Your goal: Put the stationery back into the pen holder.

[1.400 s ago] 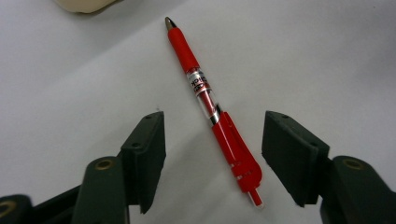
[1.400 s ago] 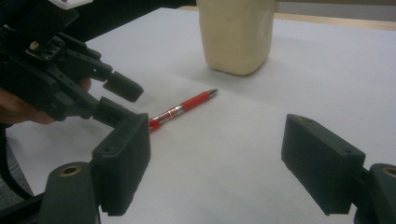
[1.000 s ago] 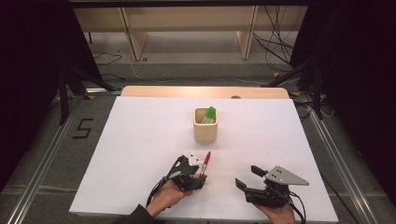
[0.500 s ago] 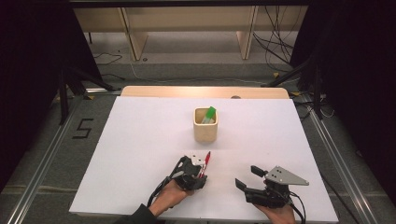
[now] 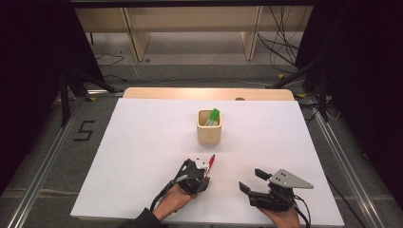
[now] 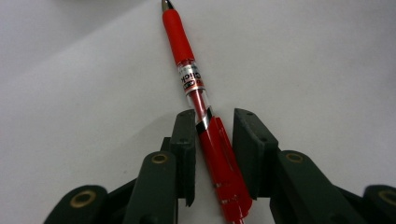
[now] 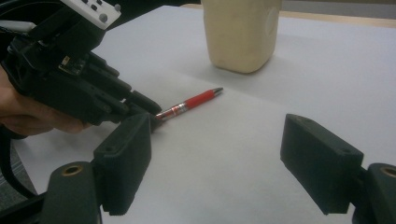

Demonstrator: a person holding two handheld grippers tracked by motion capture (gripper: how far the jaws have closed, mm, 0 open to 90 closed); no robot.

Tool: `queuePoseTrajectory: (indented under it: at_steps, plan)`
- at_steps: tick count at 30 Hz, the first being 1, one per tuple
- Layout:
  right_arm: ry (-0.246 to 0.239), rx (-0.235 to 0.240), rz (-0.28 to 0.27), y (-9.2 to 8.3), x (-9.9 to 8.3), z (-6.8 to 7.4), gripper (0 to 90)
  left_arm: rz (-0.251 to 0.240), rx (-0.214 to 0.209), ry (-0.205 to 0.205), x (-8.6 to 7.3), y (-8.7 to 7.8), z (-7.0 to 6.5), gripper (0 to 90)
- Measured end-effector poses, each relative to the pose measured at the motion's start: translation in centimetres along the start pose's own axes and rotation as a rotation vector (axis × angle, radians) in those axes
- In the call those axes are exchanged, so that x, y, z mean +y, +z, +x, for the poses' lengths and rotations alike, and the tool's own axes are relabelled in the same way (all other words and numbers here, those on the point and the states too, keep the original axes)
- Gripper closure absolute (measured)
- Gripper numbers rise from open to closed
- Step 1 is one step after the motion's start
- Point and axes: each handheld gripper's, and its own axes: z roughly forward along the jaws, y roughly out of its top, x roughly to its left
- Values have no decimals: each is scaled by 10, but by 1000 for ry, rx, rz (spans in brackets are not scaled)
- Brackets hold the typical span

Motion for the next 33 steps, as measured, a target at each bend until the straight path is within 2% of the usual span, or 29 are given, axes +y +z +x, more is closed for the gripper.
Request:
queuePoseTrajectory:
  at_steps: [4,10,15,19,25,30,33]
  plan:
    - [1,-1,0,0,0,0,257,1,7,-12,0,0,1,746]
    - [6,-1,2,1,0,0,258,-6,-6,-26,0,0,3,762]
    - [6,1,1,0,0,-1,260,-21,-39,-42,-2,-1,8,765]
    - [8,2,3,0,0,-1,260,-17,-46,-37,-1,-1,11,766]
    - [11,3,2,1,0,-1,261,-36,-66,-52,-1,-4,16,766]
    - [12,6,0,2,0,0,263,-66,-90,-63,0,-9,18,766]
    - [30,27,1,4,0,1,262,-111,-96,-61,-1,-15,18,766]
